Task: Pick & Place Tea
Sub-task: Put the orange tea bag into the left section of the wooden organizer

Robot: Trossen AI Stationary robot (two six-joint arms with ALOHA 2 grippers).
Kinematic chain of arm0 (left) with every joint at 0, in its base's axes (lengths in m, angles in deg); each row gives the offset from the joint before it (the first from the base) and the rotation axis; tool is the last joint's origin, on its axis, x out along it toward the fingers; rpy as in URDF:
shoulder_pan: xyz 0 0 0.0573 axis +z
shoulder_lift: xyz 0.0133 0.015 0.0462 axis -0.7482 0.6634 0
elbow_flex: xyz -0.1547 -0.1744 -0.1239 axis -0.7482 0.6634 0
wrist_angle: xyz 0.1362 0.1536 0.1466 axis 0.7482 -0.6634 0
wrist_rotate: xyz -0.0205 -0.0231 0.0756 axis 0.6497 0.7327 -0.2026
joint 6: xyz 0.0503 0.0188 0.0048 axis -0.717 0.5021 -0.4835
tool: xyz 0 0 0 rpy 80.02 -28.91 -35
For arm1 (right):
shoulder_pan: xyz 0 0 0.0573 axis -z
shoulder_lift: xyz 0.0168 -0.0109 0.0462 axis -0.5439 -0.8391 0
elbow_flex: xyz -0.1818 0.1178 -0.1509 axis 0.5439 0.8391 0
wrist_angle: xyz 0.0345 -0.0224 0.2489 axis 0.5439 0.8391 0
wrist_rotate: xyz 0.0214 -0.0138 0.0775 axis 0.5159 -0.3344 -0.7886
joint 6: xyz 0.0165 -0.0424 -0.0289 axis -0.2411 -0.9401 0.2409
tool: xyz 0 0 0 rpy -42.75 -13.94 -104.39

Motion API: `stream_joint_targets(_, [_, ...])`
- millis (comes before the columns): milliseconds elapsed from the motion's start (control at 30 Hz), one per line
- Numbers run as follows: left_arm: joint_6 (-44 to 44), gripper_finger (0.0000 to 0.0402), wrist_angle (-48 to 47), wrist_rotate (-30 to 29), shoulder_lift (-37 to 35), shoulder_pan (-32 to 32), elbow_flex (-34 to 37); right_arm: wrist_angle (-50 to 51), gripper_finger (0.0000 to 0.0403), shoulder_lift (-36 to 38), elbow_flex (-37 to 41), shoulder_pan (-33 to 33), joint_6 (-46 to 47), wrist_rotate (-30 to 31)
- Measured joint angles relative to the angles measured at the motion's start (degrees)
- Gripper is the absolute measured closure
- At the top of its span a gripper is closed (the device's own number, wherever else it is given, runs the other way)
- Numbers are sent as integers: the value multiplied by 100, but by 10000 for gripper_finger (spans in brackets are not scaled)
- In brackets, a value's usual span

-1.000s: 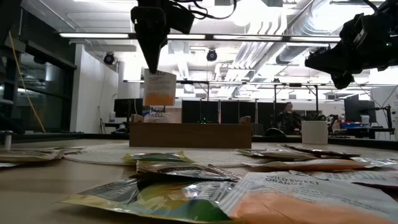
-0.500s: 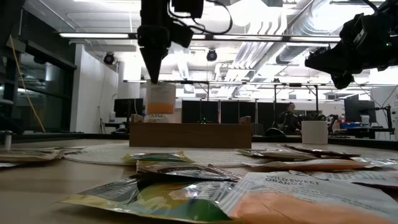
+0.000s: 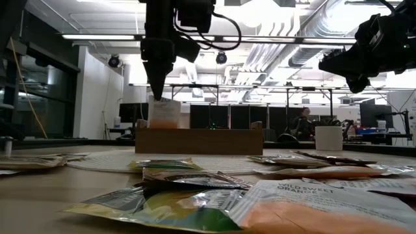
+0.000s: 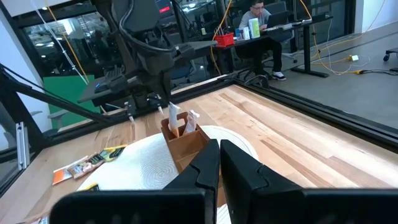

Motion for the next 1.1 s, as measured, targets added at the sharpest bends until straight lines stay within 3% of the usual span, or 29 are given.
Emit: stream_joint_targets(1100, [-283, 401, 530, 84, -4, 146, 503, 0, 391, 1, 0, -2, 0, 0])
